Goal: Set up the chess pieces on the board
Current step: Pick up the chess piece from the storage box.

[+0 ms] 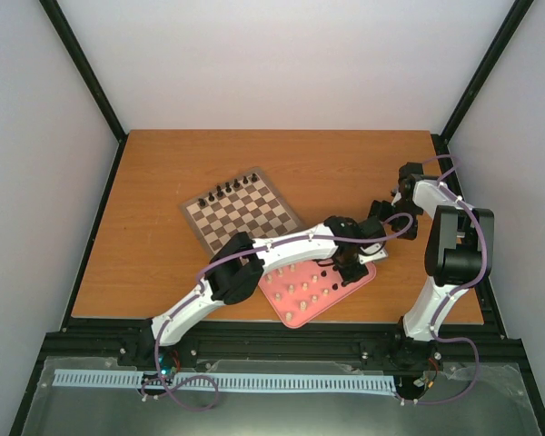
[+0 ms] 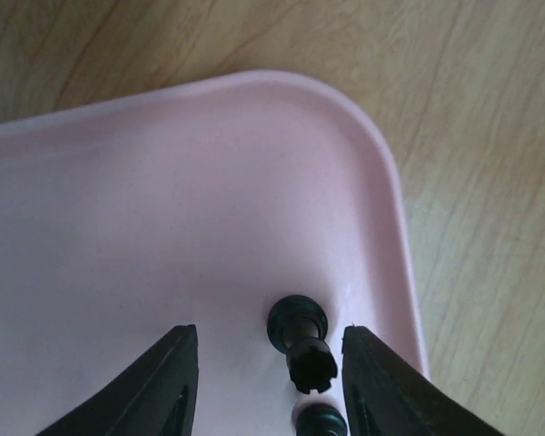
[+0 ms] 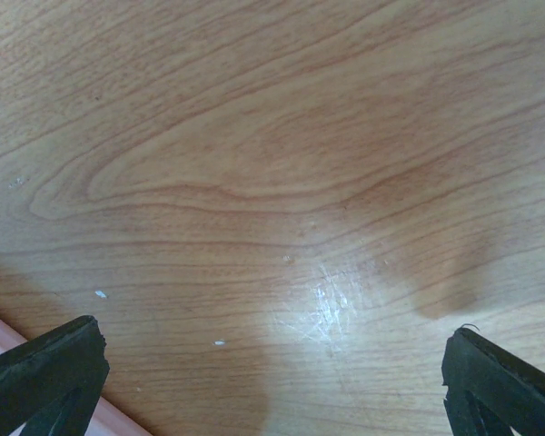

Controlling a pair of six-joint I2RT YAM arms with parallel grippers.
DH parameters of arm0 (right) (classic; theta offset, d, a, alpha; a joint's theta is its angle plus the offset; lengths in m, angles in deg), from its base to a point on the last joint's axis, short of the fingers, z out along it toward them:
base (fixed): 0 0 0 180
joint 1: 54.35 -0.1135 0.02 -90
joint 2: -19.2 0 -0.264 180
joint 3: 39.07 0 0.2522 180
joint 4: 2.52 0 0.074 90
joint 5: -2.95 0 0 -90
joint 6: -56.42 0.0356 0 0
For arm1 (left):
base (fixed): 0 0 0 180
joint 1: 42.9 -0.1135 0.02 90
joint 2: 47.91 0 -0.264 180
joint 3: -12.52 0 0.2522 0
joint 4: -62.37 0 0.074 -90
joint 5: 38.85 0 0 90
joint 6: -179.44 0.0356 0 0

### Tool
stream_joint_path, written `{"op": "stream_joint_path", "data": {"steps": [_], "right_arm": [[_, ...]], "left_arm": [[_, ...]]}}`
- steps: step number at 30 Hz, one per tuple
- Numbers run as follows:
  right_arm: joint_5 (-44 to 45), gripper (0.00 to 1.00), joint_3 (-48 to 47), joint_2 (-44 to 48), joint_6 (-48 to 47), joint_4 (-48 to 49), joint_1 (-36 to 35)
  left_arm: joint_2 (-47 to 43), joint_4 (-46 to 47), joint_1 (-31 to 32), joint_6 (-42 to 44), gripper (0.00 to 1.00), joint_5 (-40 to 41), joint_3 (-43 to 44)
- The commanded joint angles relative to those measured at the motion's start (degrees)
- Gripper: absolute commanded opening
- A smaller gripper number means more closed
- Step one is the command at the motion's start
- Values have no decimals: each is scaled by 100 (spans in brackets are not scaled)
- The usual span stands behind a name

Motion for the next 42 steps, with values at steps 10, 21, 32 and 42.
{"op": "stream_joint_path", "data": {"steps": [10,21,32,42], "right_arm": [[24,100,-38,83,-19,50,24],[-1,100,-33,66,-14,55,24],[4,100,1,104,-15,55,23],[24,100,134,206,8,72,21]], "left_arm": [[32,-8,17,-25,30,-36,295],[30,-22,14,-9,7,-53,309],[-237,-132,-24,32,1,259,313],[-1511,-581,-717,30,1,823,289]]}}
